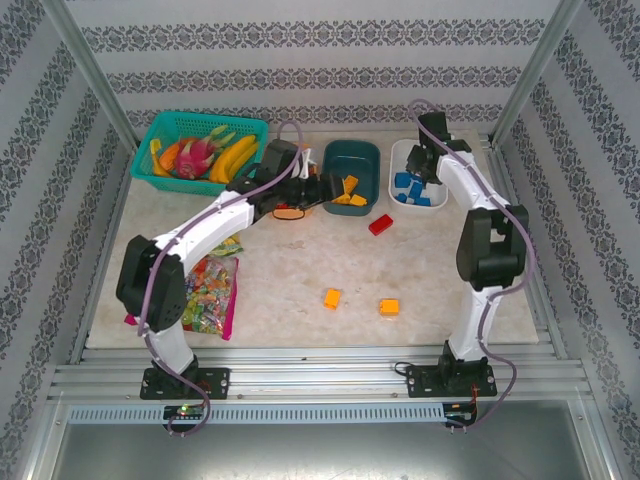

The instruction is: Sort the legos into containers by color

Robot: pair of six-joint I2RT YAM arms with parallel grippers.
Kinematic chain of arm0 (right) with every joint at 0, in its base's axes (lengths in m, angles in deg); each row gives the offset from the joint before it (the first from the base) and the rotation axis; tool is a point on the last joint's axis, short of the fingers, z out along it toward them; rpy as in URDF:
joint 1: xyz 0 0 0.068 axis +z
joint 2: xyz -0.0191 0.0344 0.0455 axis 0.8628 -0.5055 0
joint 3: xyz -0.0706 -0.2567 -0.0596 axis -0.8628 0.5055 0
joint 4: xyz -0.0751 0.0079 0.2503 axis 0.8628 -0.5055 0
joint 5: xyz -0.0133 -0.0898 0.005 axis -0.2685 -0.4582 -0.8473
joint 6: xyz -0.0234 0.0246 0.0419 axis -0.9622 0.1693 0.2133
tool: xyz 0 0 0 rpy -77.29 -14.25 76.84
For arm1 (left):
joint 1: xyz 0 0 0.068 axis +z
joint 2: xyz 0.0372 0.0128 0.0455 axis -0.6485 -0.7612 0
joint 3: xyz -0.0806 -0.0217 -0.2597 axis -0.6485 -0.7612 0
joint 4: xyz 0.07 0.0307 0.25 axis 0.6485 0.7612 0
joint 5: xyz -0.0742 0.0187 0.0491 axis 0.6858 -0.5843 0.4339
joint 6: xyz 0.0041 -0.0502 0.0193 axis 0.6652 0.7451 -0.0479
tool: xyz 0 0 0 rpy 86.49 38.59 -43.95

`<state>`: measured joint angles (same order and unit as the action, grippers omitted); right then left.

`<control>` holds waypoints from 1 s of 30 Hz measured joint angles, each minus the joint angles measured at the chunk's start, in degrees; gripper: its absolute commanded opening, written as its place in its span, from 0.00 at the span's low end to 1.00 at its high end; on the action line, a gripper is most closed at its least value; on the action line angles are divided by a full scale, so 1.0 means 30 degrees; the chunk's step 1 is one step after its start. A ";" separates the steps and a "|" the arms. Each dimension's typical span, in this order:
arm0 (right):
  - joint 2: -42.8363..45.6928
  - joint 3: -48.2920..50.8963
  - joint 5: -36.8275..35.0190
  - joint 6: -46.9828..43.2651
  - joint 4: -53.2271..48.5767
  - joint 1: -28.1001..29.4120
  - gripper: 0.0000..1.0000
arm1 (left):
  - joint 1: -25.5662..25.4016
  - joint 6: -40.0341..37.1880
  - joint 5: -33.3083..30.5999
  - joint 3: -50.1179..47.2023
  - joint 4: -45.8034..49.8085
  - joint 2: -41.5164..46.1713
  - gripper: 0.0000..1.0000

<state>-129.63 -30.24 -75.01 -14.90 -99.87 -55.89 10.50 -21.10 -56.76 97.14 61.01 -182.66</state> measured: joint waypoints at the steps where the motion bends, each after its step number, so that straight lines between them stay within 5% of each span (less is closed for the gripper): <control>1: -0.0670 -0.0648 -0.0138 -0.0015 -0.0175 -0.0153 0.29 | -0.0051 -0.0058 0.0102 0.0444 -0.0022 -0.0452 0.66; 16: -0.7220 -0.7650 -0.1464 0.0087 -0.2820 -0.1217 0.33 | -0.0765 -0.0372 0.0940 0.7817 0.0393 -0.5960 0.66; 30: -0.8568 -1.0367 -0.1158 0.0911 -0.6120 -0.1217 0.52 | -0.0852 -0.0962 0.1166 0.8728 0.1523 -0.6849 0.65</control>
<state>-155.33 -61.35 -78.48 -12.16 -118.23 -59.54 7.94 -23.98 -53.26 123.33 65.58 -203.21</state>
